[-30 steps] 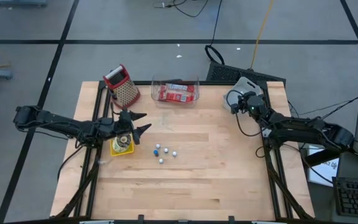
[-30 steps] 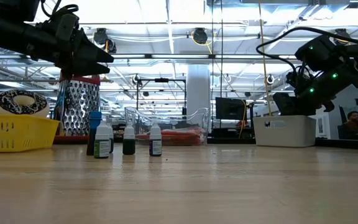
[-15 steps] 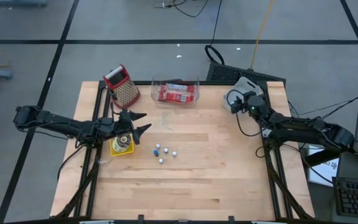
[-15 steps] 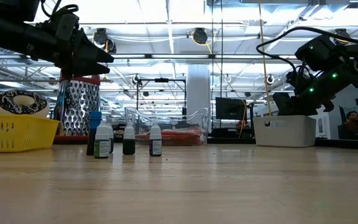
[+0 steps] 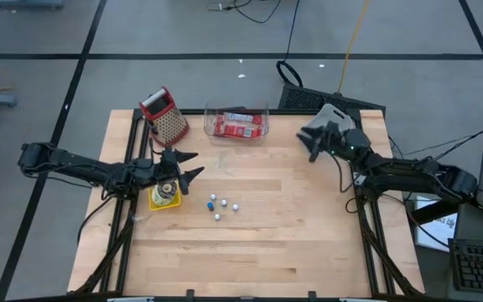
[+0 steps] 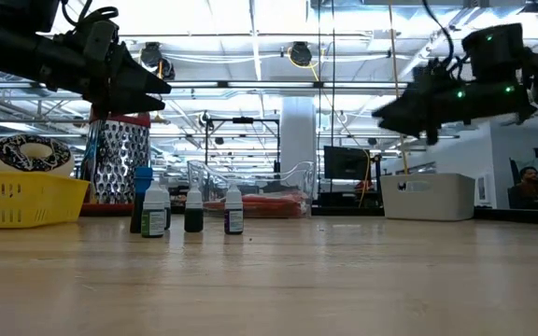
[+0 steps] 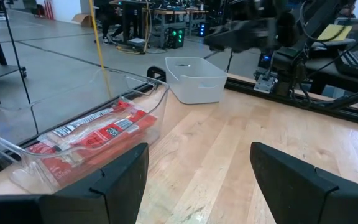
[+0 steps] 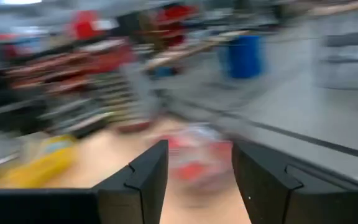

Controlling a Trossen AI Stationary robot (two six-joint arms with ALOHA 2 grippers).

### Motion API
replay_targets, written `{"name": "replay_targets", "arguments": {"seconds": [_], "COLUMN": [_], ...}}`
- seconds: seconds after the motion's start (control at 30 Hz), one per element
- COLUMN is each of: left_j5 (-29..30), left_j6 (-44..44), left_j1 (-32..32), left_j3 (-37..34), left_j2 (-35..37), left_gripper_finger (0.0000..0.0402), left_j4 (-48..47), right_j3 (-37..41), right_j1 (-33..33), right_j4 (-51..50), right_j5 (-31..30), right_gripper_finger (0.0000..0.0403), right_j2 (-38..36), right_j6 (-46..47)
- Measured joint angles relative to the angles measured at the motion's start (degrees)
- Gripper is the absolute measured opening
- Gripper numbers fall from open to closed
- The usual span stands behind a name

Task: Pick & Place Food Item
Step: Put the blue food coloring bottle into the white bin

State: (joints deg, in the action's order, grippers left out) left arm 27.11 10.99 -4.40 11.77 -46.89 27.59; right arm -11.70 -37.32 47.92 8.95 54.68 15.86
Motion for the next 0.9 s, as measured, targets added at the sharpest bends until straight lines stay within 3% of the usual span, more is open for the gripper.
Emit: {"name": "replay_targets", "arguments": {"seconds": [0.1,0.23,0.47,0.7,0.9], "left_j5": [0.0,-0.5,-11.4,-8.0,-7.2], "left_j6": [0.0,0.0,0.3,5.0,7.9], "left_j1": [0.0,0.0,-3.3,-11.1,-16.7], "left_j3": [0.0,0.0,3.4,11.9,13.0], "left_j2": [0.0,0.0,0.0,-3.7,-12.1], "left_gripper_finger": [0.0280,0.0280,0.0280,0.0280,0.0280], "left_j4": [0.0,0.0,-4.1,-23.3,-24.5], "right_j3": [0.0,0.0,0.0,0.0,0.0], "right_j1": [5.7,15.8,30.7,36.2,37.9], "right_j4": [0.2,-0.8,4.3,1.2,0.0], "right_j5": [4.6,4.8,3.5,-6.5,-9.0], "right_gripper_finger": [0.0165,0.0164,0.0164,0.0164,0.0164], "right_j2": [0.0,0.0,0.0,0.0,0.0], "right_j6": [0.0,-0.3,-0.4,-4.4,-4.6]}}
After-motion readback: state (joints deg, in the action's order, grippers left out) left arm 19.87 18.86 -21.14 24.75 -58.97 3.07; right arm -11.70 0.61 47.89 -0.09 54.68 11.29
